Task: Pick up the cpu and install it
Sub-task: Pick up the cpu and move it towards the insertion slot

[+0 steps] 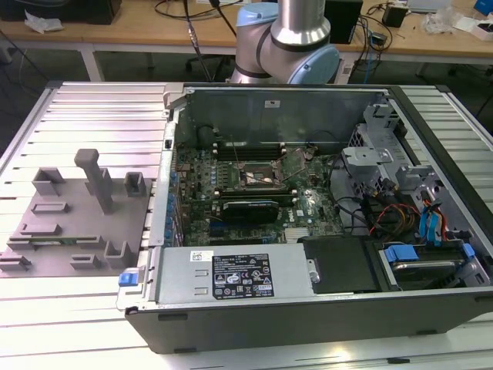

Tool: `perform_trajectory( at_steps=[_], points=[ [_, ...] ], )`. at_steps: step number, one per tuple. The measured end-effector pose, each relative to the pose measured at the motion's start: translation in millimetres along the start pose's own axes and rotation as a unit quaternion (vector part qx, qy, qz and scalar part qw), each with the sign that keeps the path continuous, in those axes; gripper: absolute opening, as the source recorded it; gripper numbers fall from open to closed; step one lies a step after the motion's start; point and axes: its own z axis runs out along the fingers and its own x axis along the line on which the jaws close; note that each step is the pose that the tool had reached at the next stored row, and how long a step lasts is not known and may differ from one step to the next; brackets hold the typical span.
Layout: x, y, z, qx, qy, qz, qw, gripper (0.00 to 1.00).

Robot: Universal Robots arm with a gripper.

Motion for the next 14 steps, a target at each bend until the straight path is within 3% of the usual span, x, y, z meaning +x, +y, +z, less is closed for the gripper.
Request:
perform_trajectory(
  at_steps=[14],
  points=[
    [-25.9,1.1,0.9,0.0,0.0,0.0,1.0,0.55]
  ],
)
